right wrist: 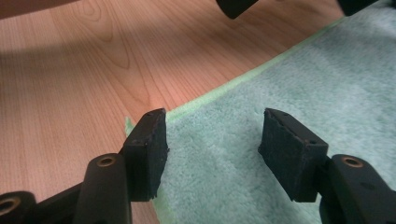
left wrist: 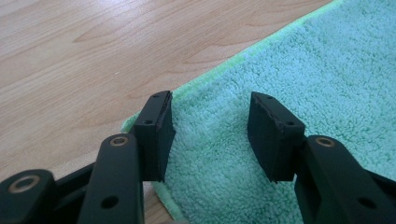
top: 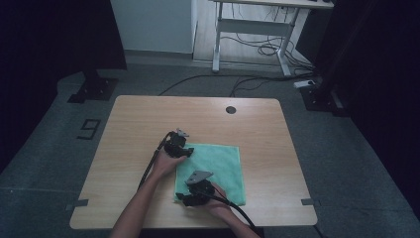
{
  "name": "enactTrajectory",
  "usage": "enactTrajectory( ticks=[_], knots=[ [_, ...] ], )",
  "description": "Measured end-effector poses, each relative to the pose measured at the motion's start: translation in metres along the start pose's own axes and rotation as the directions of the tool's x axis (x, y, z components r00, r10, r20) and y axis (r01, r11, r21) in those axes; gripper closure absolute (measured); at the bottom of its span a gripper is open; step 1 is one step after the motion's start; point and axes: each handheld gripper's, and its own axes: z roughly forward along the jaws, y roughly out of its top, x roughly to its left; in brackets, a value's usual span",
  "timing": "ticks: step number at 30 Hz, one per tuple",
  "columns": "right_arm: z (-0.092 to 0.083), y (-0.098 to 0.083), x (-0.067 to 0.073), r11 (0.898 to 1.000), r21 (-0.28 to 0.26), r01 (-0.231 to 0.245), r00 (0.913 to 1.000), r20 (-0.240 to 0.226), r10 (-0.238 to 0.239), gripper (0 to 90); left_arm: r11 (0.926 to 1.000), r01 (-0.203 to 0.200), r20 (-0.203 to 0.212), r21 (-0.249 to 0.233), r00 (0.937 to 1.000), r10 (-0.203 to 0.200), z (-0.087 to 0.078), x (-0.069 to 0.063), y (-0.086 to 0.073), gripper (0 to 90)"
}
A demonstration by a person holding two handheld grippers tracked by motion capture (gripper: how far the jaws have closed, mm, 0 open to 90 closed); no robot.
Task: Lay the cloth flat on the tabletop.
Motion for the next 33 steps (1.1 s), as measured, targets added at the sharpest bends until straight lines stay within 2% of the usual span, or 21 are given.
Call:
enactTrajectory(
  ticks=[3, 6, 16, 20, 22, 24, 26, 28, 30, 32, 33],
  knots=[
    [0.004, 0.000, 0.003, 1.000, 0.009, 0.019, 0.9997, 0.016, -0.019, 38.0, 1.0000, 0.001, -0.002, -0.002, 1.0000, -0.001, 0.000, 0.000, 0.000, 50.0],
    [0.005, 0.000, 0.010, 0.998, 0.023, 0.055, 0.9971, 0.052, -0.056, 35.1, 1.0000, 0.006, -0.008, -0.004, 0.9999, -0.006, 0.000, -0.001, -0.001, 50.0],
    [0.002, -0.003, 0.021, 0.999, 0.027, 0.044, 0.9972, 0.059, -0.045, 35.2, 0.9996, 0.027, -0.026, -0.010, 0.9993, -0.027, -0.001, -0.004, -0.003, 50.1],
    [0.002, -0.004, 0.021, 0.999, 0.024, 0.041, 0.9974, 0.059, -0.042, 35.1, 0.9994, 0.034, -0.033, -0.006, 0.9989, -0.034, -0.001, -0.005, -0.003, 50.2],
    [0.002, -0.002, 0.020, 0.999, 0.034, 0.036, 0.9984, 0.044, -0.037, 32.2, 0.9994, 0.035, -0.033, -0.006, 0.9988, -0.035, -0.001, -0.005, -0.003, 50.2],
    [0.001, 0.003, 0.018, 1.000, 0.006, 0.010, 0.9990, 0.044, -0.010, 31.6, 0.9994, 0.034, -0.033, -0.006, 0.9989, -0.035, -0.001, -0.005, -0.003, 50.2],
    [0.001, 0.008, 0.016, 1.000, -0.009, 0.022, 0.9974, 0.068, -0.021, 31.5, 0.9994, 0.035, -0.033, -0.007, 0.9988, -0.035, -0.001, -0.005, -0.003, 50.2],
    [0.004, 0.011, 0.014, 1.000, -0.002, 0.029, 0.9963, 0.081, -0.029, 31.5, 0.9993, 0.036, -0.033, -0.007, 0.9988, -0.036, -0.001, -0.005, -0.003, 50.2],
    [0.009, 0.011, 0.013, 1.000, 0.019, 0.022, 0.9971, 0.072, -0.024, 30.7, 0.9993, 0.038, -0.034, -0.006, 0.9987, -0.038, -0.001, -0.005, -0.003, 50.3],
    [0.013, 0.009, 0.016, 0.999, 0.043, 0.025, 0.9972, 0.069, -0.028, 28.7, 0.9992, 0.040, -0.036, -0.005, 0.9985, -0.040, -0.001, -0.005, -0.002, 50.3],
    [0.014, 0.008, 0.018, 0.999, 0.035, 0.028, 0.9963, 0.080, -0.031, 28.9, 0.9992, 0.040, -0.037, -0.004, 0.9985, -0.041, -0.001, -0.005, -0.002, 50.4]
  ],
)
